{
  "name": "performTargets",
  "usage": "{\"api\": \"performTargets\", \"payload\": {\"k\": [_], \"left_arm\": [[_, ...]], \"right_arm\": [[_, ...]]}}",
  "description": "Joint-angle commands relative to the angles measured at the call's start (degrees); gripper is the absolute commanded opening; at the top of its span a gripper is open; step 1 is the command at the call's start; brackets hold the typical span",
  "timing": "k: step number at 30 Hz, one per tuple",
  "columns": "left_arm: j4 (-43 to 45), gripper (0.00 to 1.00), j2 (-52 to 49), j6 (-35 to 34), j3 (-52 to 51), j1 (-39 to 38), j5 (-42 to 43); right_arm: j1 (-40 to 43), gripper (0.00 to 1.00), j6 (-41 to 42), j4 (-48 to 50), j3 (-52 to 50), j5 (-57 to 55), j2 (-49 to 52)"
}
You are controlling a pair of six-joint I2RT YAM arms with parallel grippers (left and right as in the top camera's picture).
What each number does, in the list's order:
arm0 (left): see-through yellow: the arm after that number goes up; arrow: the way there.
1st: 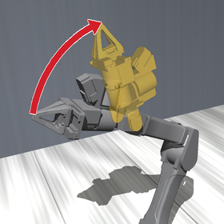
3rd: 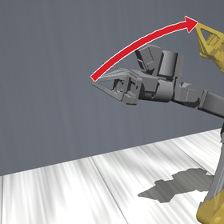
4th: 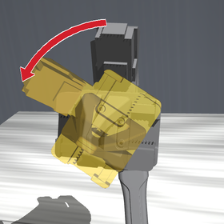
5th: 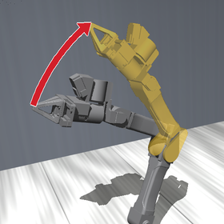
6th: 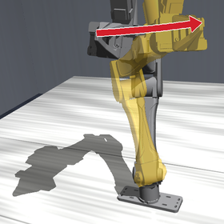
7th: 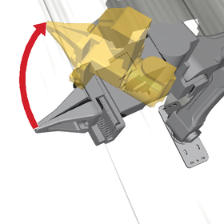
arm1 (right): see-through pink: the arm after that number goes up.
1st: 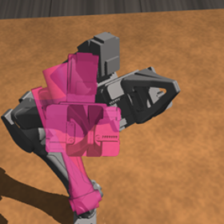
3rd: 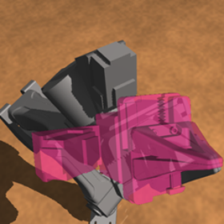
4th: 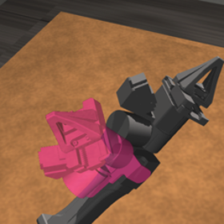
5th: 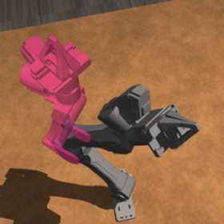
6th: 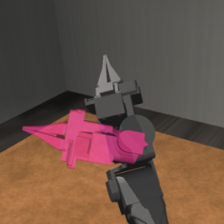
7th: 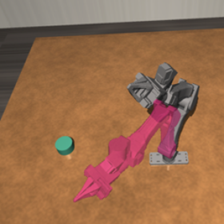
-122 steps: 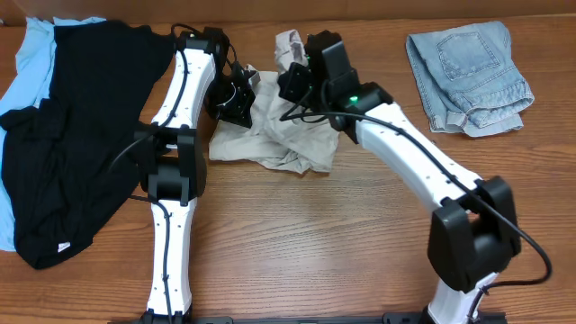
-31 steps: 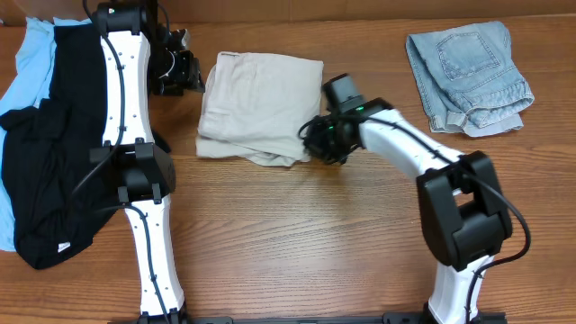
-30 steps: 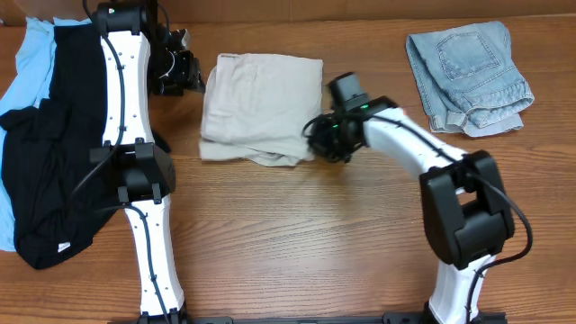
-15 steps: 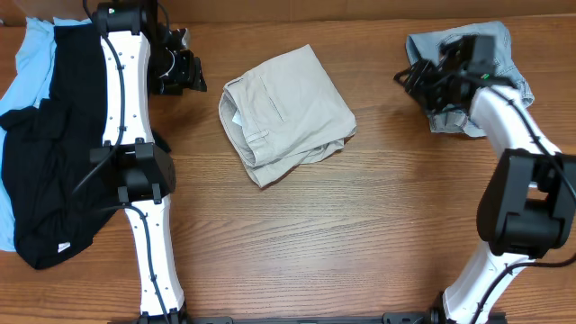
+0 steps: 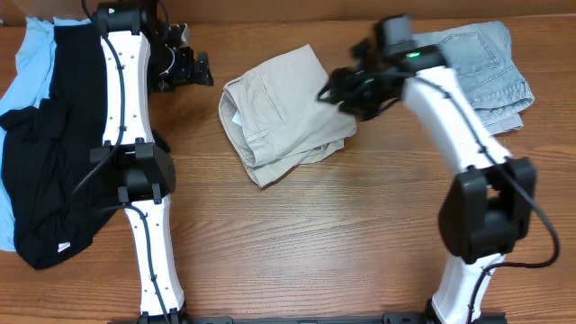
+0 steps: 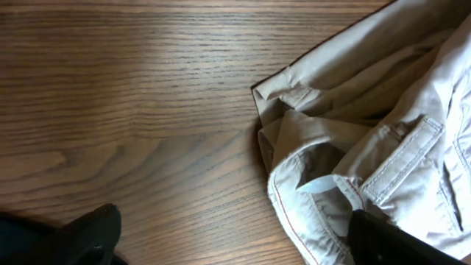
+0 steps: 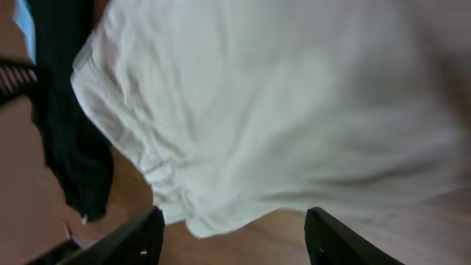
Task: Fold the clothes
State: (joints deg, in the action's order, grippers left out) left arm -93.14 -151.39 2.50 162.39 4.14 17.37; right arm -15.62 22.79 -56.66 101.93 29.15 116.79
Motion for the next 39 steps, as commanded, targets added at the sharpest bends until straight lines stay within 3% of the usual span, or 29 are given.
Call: {"api": "performTargets", "payload": {"k": [1, 9, 17, 34, 39], "left_arm": [[0.3, 1.0, 2.4, 0.0, 1.2, 0.1, -1.1], [0.2, 1.0, 2.4, 0.0, 1.2, 0.1, -1.3], [0.2, 1.0, 2.4, 0.1, 1.2, 0.1, -1.8], [0.2, 1.0, 2.4, 0.0, 1.2, 0.0, -2.4], [0.2, 1.0, 2.4, -0.2, 1.2, 0.0, -2.4]], "right_arm": [[-7.0, 0.65, 13.0, 0.2, -1.8, -10.1, -0.6], [-14.2, 0.65, 27.2, 7.6, -8.7, -16.7, 0.7], [-12.3, 0.65, 28.3, 10.8, -12.1, -12.2, 4.5], [5.8, 0.65, 14.7, 11.4, -12.1, -11.1, 4.9], [8.2, 0.65, 8.0, 17.4, -12.1, -11.1, 4.9]]}}
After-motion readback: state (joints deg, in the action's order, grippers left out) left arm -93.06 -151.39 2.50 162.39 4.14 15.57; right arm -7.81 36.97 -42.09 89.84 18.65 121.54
